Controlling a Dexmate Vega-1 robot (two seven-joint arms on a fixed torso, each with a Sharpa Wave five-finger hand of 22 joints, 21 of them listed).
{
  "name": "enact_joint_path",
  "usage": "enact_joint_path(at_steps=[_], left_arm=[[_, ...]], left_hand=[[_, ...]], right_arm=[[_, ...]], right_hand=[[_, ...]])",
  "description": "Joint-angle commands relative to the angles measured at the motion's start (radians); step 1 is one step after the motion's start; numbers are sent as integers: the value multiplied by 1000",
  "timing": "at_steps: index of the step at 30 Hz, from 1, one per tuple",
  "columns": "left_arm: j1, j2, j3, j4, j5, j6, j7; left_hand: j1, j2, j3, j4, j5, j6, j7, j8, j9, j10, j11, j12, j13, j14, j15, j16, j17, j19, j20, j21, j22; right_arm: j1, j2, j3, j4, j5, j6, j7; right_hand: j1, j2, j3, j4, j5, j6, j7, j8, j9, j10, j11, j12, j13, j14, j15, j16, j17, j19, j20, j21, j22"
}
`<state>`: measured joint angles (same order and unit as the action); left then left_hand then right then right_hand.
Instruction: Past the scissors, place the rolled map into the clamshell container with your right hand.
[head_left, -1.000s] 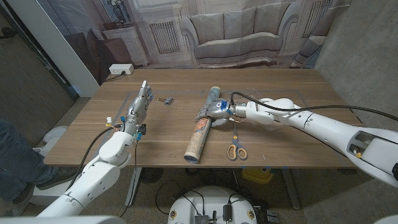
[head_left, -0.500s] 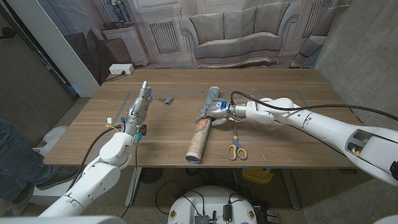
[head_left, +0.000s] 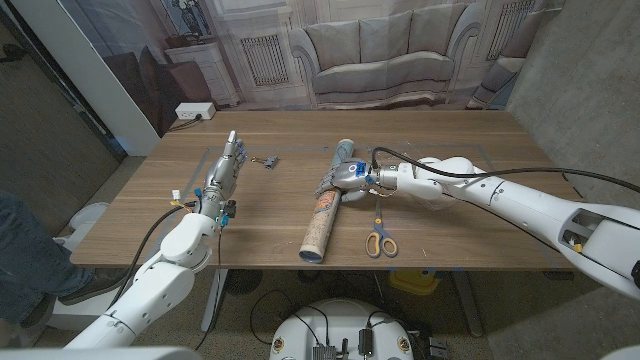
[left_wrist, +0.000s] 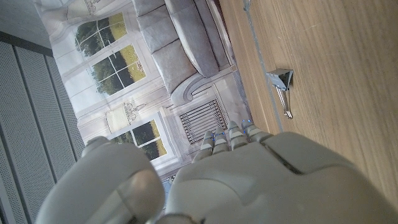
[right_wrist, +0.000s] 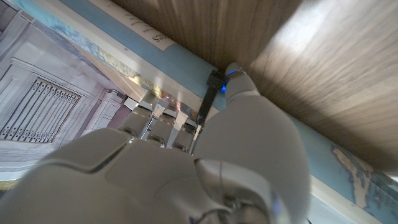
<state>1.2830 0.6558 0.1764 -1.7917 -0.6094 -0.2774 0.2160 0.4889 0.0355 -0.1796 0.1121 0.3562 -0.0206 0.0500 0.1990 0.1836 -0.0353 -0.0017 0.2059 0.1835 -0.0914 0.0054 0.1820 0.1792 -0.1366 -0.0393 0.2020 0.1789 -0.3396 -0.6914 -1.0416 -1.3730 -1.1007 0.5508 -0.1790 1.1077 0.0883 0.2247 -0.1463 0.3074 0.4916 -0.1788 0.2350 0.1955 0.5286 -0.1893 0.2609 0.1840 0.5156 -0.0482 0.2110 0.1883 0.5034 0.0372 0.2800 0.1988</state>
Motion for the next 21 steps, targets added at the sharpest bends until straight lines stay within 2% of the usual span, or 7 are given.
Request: enact_joint_path(at_steps=[1, 21], left_arm=[[-12, -2, 5, 8, 0, -5, -10], [-21, -8, 12, 14, 5, -12, -10]], left_hand=[[1, 9, -10, 0, 5, 4, -1, -2, 3, -3, -4, -3, 5, -5, -2, 6, 4, -11, 2, 0, 5], [2, 12, -14, 0, 4, 5, -1, -2, 3, -3, -2, -3, 5, -6, -2, 6, 4, -10, 3, 1, 5]], right_arm=[[-21, -18, 26, -49, -7, -25, -15], [-34, -26, 54, -89, -22, -50, -16]], right_hand=[[21, 18, -1, 3, -4, 12, -1, -6, 1, 5, -1, -6, 1, 6, -181, -3, 5, 88, -252, 6, 2], [26, 25, -4, 7, -21, 14, 0, -12, 2, 9, 1, -11, 1, 8, -179, -7, 5, 86, -252, 5, 3]])
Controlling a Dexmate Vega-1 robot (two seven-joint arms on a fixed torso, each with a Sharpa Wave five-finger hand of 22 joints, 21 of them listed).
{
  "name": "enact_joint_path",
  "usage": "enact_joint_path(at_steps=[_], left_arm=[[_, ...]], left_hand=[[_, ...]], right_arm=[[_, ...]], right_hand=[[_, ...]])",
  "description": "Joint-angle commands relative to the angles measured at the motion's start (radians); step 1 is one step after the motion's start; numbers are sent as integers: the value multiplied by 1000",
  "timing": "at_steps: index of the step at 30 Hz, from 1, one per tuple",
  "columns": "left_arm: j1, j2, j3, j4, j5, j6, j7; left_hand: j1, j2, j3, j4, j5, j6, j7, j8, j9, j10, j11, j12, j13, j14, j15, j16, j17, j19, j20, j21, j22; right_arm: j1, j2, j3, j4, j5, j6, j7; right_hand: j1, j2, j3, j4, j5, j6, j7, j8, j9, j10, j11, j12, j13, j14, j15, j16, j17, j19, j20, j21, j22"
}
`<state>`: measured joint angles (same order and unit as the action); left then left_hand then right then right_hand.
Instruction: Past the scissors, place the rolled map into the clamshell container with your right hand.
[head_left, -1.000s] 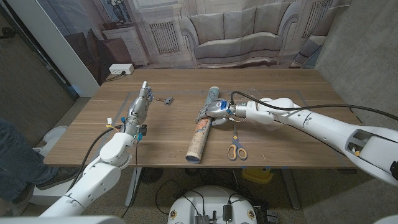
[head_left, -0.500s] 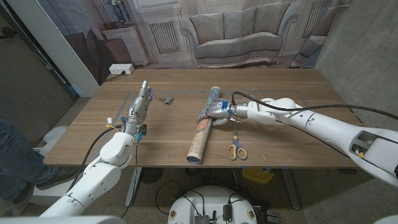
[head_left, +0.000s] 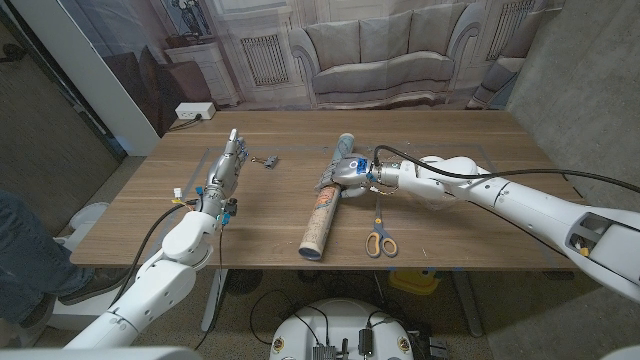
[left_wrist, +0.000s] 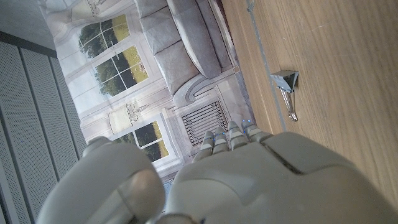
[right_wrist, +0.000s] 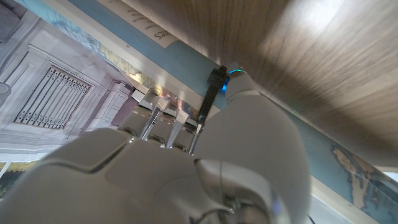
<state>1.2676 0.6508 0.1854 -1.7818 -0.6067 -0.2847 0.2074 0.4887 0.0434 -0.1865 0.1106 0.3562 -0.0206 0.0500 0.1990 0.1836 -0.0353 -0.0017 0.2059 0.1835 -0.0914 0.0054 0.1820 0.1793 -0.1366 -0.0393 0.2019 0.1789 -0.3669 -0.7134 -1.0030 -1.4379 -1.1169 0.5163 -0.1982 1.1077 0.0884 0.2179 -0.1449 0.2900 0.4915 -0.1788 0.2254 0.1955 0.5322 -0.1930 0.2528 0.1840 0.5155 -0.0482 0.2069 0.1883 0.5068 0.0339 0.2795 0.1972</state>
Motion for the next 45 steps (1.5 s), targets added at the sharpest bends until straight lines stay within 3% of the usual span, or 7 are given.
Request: enact_joint_path(at_steps=[1, 17, 45], left_arm=[[-6, -3, 4, 5, 1, -5, -2], [-34, -1, 12, 20, -3, 0, -18], [-41, -4, 19, 39, -11, -16, -35]], left_hand=[[2, 4, -7, 1, 4, 5, 0, -2, 3, -2, -2, -3, 5, -6, -2, 6, 4, -10, 3, 1, 5], [3, 6, -11, 1, 4, 5, -1, -2, 3, -2, -4, -3, 5, -6, -1, 6, 4, -11, 2, 1, 5], [5, 8, -16, 1, 4, 5, 0, -3, 3, -3, -3, -4, 5, -6, -2, 6, 4, -12, 2, 1, 5]], right_arm=[[-7, -5, 17, -27, -5, -17, 6], [-39, -39, 62, -92, 7, -53, 41], [-92, -46, 124, -164, 19, -149, 70]], right_hand=[[26, 25, 3, 6, -5, 15, -1, -3, 2, 4, 4, -4, 1, 9, -179, -3, 5, 83, -248, 5, 4], [28, 30, 1, 9, -17, 18, -2, -6, 2, 7, 2, -7, 1, 11, -179, -5, 5, 82, -248, 4, 5], [7, 34, -14, 27, -45, 23, 4, -13, 3, 33, 14, -7, 1, 32, -175, -3, 7, 95, -246, 8, 6]])
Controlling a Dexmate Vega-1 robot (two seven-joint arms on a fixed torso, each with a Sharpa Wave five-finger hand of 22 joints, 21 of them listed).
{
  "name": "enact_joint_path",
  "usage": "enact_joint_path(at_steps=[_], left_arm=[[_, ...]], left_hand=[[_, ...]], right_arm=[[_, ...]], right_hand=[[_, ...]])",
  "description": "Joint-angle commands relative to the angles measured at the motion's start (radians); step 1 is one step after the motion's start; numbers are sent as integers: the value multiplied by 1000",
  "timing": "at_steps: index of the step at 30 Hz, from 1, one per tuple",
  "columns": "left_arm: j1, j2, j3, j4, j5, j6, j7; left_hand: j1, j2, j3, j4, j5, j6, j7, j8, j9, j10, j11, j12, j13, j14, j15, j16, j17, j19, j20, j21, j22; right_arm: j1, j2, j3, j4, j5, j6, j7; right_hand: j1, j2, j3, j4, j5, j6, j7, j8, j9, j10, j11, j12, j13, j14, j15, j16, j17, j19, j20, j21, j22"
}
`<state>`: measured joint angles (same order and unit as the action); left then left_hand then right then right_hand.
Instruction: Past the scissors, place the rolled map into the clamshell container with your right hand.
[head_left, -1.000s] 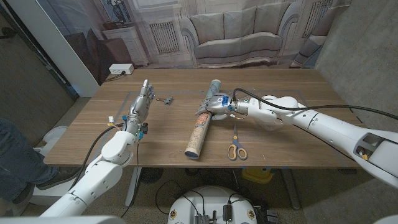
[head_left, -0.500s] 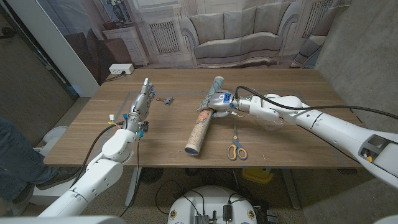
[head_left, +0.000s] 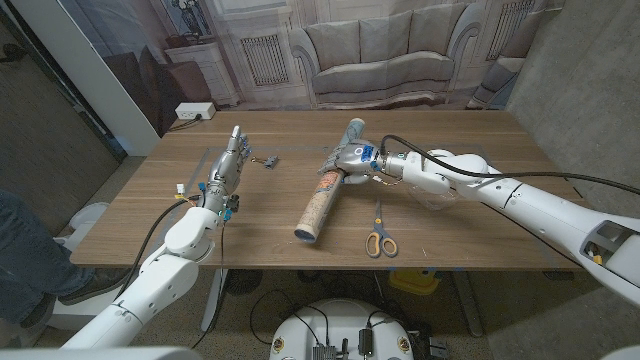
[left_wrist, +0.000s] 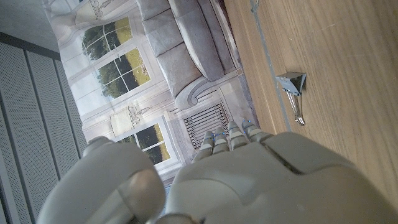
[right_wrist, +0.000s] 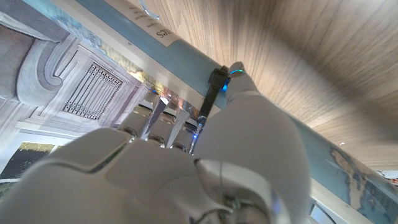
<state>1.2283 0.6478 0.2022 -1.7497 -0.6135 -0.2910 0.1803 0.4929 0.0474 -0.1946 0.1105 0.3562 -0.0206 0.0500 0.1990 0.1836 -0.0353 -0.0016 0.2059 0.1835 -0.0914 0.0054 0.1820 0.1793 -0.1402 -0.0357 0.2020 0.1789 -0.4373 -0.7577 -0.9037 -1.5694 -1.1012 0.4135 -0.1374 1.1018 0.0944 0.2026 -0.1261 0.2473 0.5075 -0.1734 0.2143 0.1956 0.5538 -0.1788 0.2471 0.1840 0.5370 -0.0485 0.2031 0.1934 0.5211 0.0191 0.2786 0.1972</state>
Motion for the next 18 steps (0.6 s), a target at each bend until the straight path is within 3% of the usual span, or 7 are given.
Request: enact_joint_path(at_steps=[1, 18], left_arm=[[-2, -2, 2, 7, -4, -11, -8], [-9, -5, 9, 19, -8, -14, -16]], left_hand=[[0, 4, -8, 1, 4, 5, -1, -3, 3, -3, -2, -3, 5, -7, -2, 6, 4, -9, -1, 1, 5], [1, 6, -11, 1, 4, 5, -1, -3, 3, -3, -2, -3, 5, -7, -1, 6, 4, -9, -2, 1, 5]], right_arm=[[-24, -3, 27, -37, 3, -51, 12], [-55, -11, 55, -80, 11, -114, 34]], right_hand=[[13, 28, 1, 8, -3, 8, -1, -2, 2, 12, 0, -1, 2, 11, -175, 1, 2, 81, -232, 9, 6], [5, 27, -5, 13, -14, 12, 2, -4, 3, 22, 7, -3, 1, 22, -176, 1, 1, 92, -232, 14, 7]])
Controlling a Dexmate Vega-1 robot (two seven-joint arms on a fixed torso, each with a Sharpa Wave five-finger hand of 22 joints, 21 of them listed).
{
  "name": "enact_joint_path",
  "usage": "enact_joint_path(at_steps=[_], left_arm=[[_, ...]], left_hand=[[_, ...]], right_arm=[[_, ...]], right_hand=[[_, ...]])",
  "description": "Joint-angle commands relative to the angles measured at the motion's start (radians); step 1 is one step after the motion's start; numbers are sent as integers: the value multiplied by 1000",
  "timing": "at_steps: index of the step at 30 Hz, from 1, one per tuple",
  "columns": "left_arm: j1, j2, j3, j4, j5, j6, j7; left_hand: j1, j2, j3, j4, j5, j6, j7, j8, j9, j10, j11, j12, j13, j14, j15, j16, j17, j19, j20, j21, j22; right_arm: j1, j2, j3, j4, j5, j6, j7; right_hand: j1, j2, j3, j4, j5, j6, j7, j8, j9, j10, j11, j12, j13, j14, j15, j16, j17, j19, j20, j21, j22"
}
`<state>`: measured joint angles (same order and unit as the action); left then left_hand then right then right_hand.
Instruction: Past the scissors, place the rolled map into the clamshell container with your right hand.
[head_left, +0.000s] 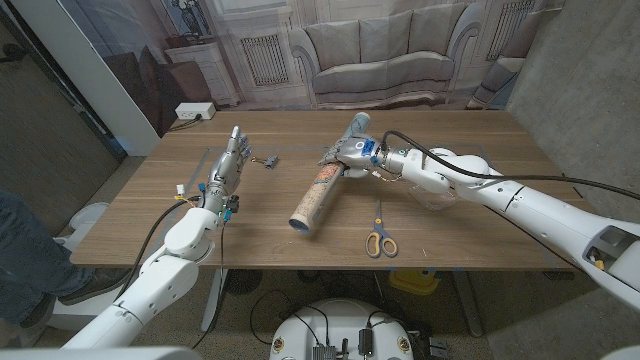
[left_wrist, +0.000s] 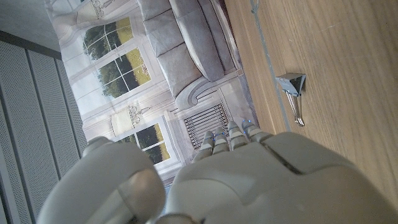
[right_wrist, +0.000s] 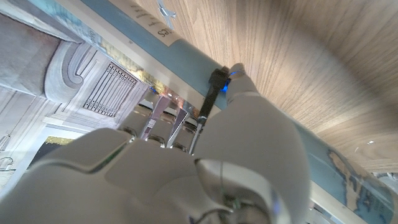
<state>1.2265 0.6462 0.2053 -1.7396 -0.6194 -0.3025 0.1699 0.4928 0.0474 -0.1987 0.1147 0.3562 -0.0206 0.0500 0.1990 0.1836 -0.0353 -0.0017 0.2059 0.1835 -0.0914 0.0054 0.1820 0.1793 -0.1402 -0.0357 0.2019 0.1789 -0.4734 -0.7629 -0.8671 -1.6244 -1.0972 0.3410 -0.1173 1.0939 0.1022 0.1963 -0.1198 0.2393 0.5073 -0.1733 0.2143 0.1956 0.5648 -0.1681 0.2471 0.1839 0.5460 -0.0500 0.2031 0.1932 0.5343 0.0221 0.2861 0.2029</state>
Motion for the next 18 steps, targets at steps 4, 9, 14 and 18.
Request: enact_joint_path(at_steps=[4, 9, 14, 18], left_arm=[[-10, -3, 8, 10, -3, -1, -6], [-16, -2, 10, 11, -2, 2, -7], [-25, -3, 15, 13, -1, 5, -10], [-31, -2, 18, 14, -1, 8, -13]], left_hand=[[2, 6, -8, -4, 4, 5, -1, -3, 3, -3, -3, -3, 5, -7, -2, 6, 4, -9, -2, 1, 5], [2, 7, -9, -4, 4, 5, -1, -3, 3, -3, -2, -3, 5, -7, -1, 6, 4, -9, -2, 1, 5], [2, 7, -10, -4, 4, 6, -1, -3, 3, -3, -3, -3, 5, -7, -1, 6, 4, -9, -2, 1, 5], [2, 7, -10, -4, 4, 6, -1, -3, 3, -3, -5, -4, 5, -8, -1, 6, 4, -9, -2, 1, 5]], right_arm=[[-32, -12, 30, -40, 14, -61, 20], [-45, -20, 40, -55, 16, -79, 28], [-61, -29, 51, -72, 19, -98, 34], [-75, -39, 61, -86, 21, -112, 42]], right_hand=[[12, 19, 0, 7, -7, 15, 3, -3, 3, 12, -2, -3, 1, 14, -175, 1, 1, 80, -235, 7, 1], [12, 19, -1, 7, -9, 16, 3, -4, 3, 14, -3, -4, 1, 15, -175, 0, 1, 81, -235, 7, 1], [11, 19, -2, 8, -12, 18, 3, -4, 3, 16, -2, -5, 1, 16, -174, -1, 1, 82, -235, 7, 1], [10, 19, -3, 8, -14, 21, 3, -4, 3, 17, -1, -6, 1, 17, -174, -1, 1, 82, -235, 7, 1]])
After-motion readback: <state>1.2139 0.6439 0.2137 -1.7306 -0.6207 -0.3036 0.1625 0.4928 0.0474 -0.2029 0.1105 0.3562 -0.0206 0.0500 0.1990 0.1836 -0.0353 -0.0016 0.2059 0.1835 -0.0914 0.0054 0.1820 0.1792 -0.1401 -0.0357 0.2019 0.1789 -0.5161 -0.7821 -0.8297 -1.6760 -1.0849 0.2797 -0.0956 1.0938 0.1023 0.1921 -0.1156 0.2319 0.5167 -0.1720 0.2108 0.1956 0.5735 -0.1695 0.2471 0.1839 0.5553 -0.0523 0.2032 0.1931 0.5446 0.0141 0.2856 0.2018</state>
